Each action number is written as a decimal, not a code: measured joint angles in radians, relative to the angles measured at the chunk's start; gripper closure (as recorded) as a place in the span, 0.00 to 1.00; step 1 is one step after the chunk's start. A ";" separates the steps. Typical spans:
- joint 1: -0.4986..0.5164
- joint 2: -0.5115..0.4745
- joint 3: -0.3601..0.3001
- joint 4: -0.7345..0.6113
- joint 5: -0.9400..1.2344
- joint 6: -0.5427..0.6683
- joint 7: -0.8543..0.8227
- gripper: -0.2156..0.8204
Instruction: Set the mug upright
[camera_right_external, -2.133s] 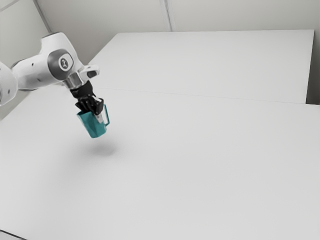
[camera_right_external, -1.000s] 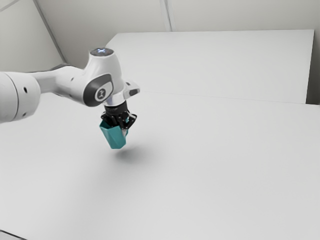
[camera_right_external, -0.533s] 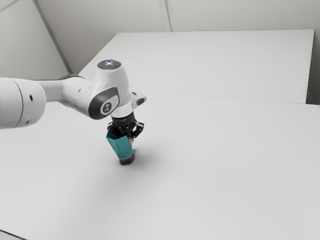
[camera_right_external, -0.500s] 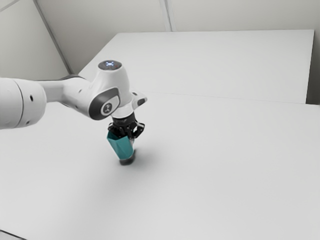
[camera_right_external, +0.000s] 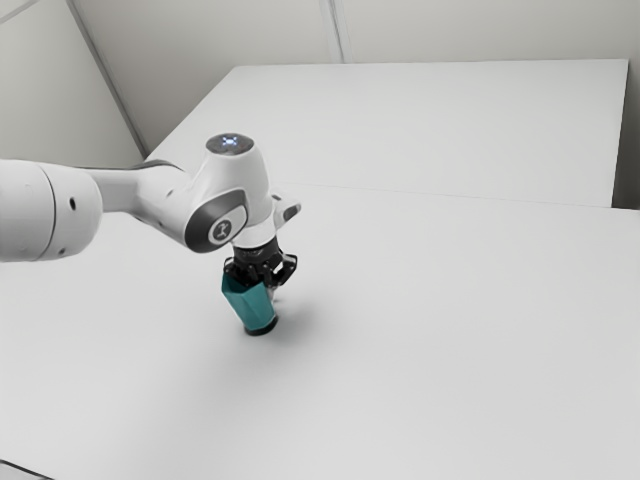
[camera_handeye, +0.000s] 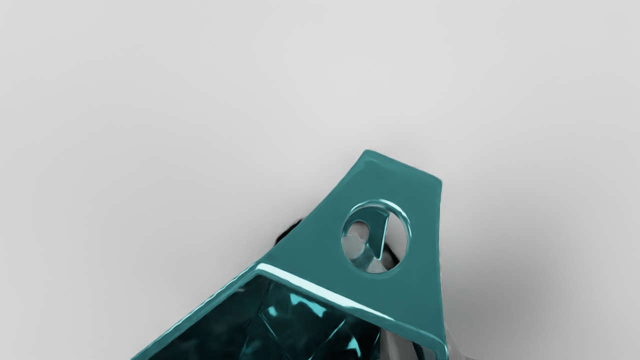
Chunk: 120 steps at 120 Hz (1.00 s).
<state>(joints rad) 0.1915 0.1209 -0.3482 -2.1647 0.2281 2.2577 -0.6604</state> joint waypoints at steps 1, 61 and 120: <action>0.000 0.000 0.000 -0.001 0.000 0.001 -0.001 0.86; -0.013 -0.086 -0.016 0.222 -0.052 -0.191 -0.031 0.27; -0.009 -0.094 0.055 0.567 -0.187 -0.635 0.230 0.21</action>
<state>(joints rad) 0.1827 0.0269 -0.2935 -1.5976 0.0407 1.6232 -0.4300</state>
